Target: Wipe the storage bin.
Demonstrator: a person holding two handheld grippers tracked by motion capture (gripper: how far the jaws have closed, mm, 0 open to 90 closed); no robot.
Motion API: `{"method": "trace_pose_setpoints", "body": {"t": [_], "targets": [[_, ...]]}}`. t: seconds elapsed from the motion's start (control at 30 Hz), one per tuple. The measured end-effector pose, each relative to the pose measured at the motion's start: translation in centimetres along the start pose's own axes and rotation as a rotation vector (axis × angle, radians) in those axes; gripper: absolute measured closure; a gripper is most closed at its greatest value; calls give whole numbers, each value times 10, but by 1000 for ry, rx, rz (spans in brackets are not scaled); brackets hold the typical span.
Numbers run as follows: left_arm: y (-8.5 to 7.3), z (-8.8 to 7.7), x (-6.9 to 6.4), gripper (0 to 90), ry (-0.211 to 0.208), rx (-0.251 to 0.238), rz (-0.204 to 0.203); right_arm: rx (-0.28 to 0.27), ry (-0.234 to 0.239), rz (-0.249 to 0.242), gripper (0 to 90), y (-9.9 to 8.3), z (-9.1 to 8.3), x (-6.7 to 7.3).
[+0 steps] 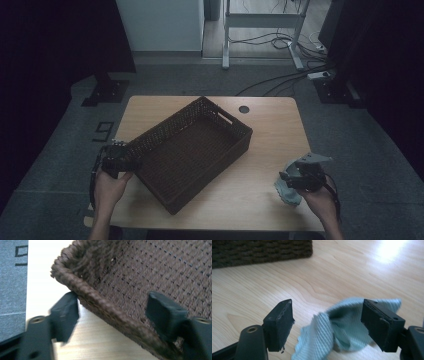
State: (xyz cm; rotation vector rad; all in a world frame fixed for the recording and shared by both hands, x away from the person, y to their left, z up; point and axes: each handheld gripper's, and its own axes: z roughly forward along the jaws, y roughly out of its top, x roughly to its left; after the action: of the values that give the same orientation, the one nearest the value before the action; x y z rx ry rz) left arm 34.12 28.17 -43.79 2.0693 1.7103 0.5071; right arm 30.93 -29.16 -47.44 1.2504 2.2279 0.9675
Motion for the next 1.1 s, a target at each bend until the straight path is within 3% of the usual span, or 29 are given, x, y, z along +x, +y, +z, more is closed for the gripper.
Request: {"method": "trace_pose_setpoints", "body": {"t": [0.13,0.3,0.7,1.1], "targets": [[0,0,-3,363,21,0,26,-12,24,-19,261,9,4,8],[1,1,-1,368,14,2,43,-18,53,-32,263,17,10,15],[5,5,13,380,-15,-12,44,-21,114,-51,268,33,31,25],[15,10,18,442,9,-17,50,-25,170,-57,257,44,50,28]]}}
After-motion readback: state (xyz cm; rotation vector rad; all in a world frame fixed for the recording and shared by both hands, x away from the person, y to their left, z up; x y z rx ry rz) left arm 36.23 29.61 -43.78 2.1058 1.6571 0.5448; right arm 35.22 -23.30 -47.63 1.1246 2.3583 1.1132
